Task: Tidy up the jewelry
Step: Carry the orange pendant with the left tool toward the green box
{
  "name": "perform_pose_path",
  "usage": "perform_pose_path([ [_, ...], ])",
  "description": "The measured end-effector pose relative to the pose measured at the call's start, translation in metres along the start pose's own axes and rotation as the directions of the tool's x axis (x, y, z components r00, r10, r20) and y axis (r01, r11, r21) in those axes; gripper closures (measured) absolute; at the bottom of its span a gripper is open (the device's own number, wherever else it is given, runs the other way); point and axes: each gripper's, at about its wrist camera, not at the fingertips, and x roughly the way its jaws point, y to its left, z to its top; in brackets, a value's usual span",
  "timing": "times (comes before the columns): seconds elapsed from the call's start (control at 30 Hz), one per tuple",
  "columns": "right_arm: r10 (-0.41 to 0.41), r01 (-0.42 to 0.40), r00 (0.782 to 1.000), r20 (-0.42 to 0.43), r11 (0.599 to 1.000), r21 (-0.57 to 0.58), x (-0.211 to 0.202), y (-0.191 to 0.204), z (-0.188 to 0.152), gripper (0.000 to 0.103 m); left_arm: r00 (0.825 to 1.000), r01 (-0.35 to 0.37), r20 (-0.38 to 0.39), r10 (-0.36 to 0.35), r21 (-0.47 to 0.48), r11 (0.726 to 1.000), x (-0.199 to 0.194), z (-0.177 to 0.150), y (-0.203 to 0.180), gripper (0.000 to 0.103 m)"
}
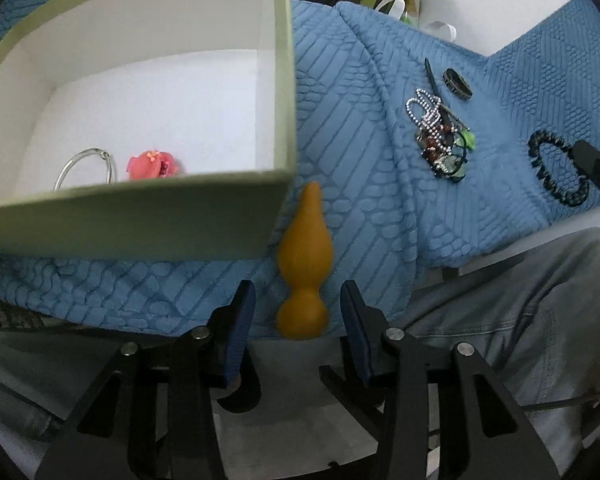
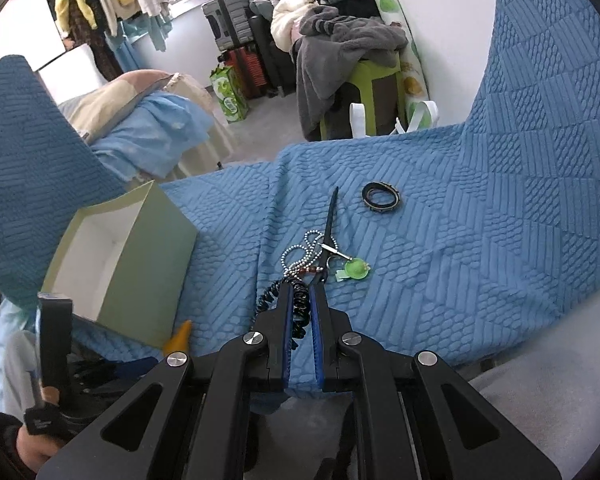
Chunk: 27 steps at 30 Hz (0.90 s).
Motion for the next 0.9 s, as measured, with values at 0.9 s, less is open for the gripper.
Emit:
perform_pose_path([
  [0.9, -0.003, 0.003, 1.0, 0.012, 1.0, -0.003, -0.013, 0.005, 0.018, 0.096, 0.989, 0.076, 0.122, -0.084, 0.074, 0.994, -0.072, 0.018, -0.025, 0.075],
])
